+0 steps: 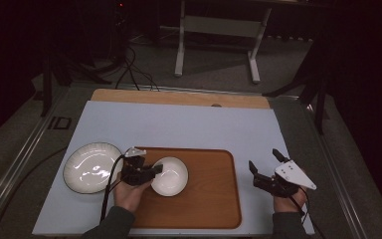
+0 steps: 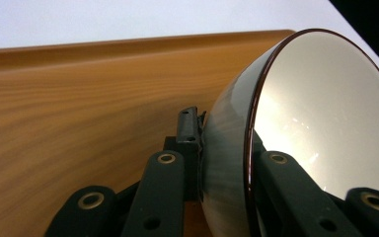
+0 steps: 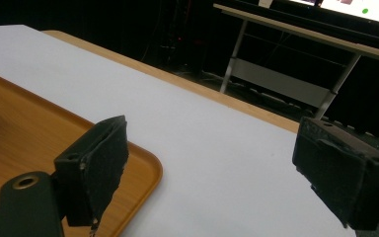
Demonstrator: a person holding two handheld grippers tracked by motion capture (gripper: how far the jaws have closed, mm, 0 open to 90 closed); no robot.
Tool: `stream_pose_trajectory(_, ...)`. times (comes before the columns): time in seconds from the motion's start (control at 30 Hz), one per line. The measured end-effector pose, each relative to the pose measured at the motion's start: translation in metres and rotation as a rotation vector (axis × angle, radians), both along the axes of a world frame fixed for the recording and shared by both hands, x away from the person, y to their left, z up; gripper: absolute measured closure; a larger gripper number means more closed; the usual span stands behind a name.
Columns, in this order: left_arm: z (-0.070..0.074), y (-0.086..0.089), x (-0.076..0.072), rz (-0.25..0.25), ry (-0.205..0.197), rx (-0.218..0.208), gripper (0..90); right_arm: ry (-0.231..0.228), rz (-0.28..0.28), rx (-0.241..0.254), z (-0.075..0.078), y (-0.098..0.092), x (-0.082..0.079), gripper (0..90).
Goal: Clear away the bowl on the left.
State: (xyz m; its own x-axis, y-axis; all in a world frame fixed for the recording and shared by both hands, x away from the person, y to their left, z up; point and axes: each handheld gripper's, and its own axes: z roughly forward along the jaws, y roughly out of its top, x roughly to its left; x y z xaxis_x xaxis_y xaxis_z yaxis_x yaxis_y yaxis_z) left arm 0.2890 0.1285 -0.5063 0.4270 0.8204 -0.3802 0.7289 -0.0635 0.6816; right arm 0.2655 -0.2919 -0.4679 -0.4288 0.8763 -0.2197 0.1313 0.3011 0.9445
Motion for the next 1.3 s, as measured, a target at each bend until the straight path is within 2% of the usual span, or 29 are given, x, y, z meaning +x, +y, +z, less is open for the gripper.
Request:
stream_pose_trajectory(0.27,-0.004,-0.006,-0.002,-0.018,0.023,0.015,80.1,-0.001,0.0,0.001,0.0,0.0,0.0,13.5)
stream_pose_trajectory(0.47,-0.008,-0.009,-0.003,-0.039,0.06,0.018,79.3,-0.002,0.0,0.003,0.0,0.0,0.0,13.5)
stream_pose_trajectory(0.77,-0.008,-0.011,-0.002,-0.051,0.062,0.037,79.4,0.0,0.0,0.0,0.0,0.0,0.0,13.5)
stream_pose_trajectory(0.8,-0.008,-0.011,-0.001,-0.052,0.069,0.029,78.5,0.001,-0.001,0.0,0.0,0.0,0.0,13.5)
stream_pose_trajectory(0.87,-0.009,-0.011,-0.001,-0.057,0.074,0.035,76.1,0.001,-0.001,-0.002,0.0,0.0,0.0,13.5)
stream_pose_trajectory(0.9,-0.012,-0.013,0.0,-0.064,0.09,0.046,76.1,0.001,-0.001,-0.002,0.0,0.0,0.0,13.5)
stream_pose_trajectory(0.97,-0.012,-0.013,0.0,-0.061,0.094,0.028,74.7,0.0,-0.002,0.0,0.0,0.0,0.0,13.5)
stream_pose_trajectory(1.03,-0.012,-0.013,0.0,-0.069,0.1,0.033,72.0,-0.001,-0.002,0.0,0.0,0.0,0.0,13.4)
stream_pose_trajectory(1.1,-0.013,-0.012,0.0,-0.074,0.098,0.029,70.3,-0.001,-0.002,0.0,0.0,0.0,0.0,13.5)
stream_pose_trajectory(1.17,-0.011,-0.012,0.0,-0.082,0.093,0.013,62.4,-0.003,-0.002,0.003,0.0,0.0,0.0,13.5)
stream_pose_trajectory(1.27,-0.008,-0.012,-0.001,-0.09,0.071,0.01,55.6,-0.004,-0.001,0.003,0.0,-0.001,0.0,13.5)
stream_pose_trajectory(1.3,-0.003,-0.011,-0.002,-0.089,0.043,0.008,55.6,-0.004,-0.002,0.003,0.0,-0.001,0.0,13.5)
